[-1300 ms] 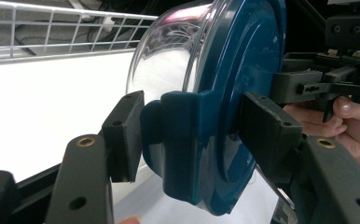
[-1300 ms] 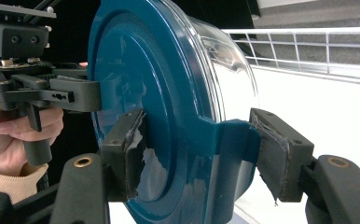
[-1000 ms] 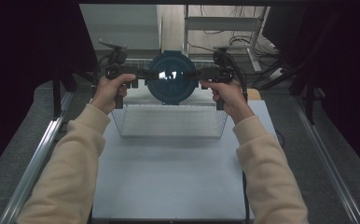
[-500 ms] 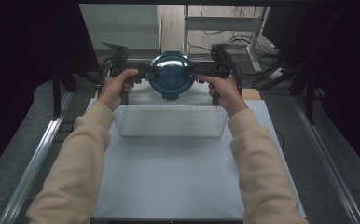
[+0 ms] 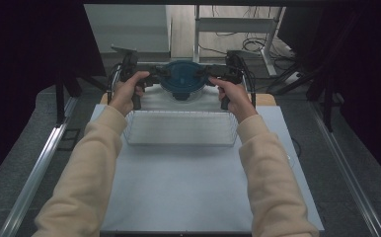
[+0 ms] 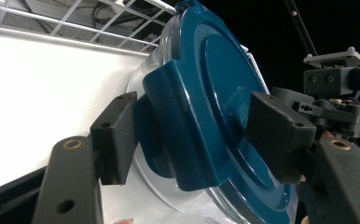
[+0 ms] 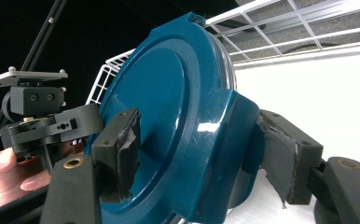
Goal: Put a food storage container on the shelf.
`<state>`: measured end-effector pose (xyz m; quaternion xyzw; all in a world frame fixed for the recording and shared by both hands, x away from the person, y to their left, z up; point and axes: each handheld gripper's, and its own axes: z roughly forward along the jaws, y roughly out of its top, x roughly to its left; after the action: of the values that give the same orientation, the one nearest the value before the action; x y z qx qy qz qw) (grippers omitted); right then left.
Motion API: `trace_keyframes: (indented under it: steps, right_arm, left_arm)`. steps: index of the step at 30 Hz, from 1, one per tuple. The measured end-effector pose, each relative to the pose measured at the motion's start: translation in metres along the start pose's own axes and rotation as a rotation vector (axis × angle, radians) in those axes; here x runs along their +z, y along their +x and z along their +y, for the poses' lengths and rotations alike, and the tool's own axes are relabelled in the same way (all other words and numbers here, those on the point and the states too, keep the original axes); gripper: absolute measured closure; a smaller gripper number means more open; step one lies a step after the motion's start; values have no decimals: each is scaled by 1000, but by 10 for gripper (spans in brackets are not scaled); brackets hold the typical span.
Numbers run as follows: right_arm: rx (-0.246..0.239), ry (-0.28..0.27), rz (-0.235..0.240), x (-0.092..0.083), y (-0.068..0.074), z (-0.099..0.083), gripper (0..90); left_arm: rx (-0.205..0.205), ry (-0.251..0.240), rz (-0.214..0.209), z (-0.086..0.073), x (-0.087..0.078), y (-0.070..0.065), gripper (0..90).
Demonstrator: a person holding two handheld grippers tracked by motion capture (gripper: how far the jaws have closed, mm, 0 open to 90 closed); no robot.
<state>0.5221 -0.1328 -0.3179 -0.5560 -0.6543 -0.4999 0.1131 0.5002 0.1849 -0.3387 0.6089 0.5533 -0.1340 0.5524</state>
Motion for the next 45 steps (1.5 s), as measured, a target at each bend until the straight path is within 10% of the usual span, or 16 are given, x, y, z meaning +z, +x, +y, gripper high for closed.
trace_keyframes:
  steps: [8, 17, 23, 28, 38, 45]
  right_arm:
    - [-55, -57, -67, 0, 18, -7, 121]
    - [-315, -127, -200, -31, 52, -30, 40]
    - [-496, -136, -184, -62, 56, -72, 98]
    - [-554, -156, -120, -86, 47, -112, 127]
    - [-614, -155, -111, -113, 6, -198, 167]
    - [-637, -33, -180, -106, -27, -244, 198]
  left_arm:
    - [131, -71, 101, -6, -8, -16, 221]
    - [326, -133, 160, -41, -53, -38, 239]
    - [484, -117, 207, -97, -75, -51, 266]
    - [584, -89, 206, -147, -80, -52, 284]
    - [614, -63, 208, -231, -85, -22, 292]
    - [587, 33, 313, -265, -70, 12, 303]
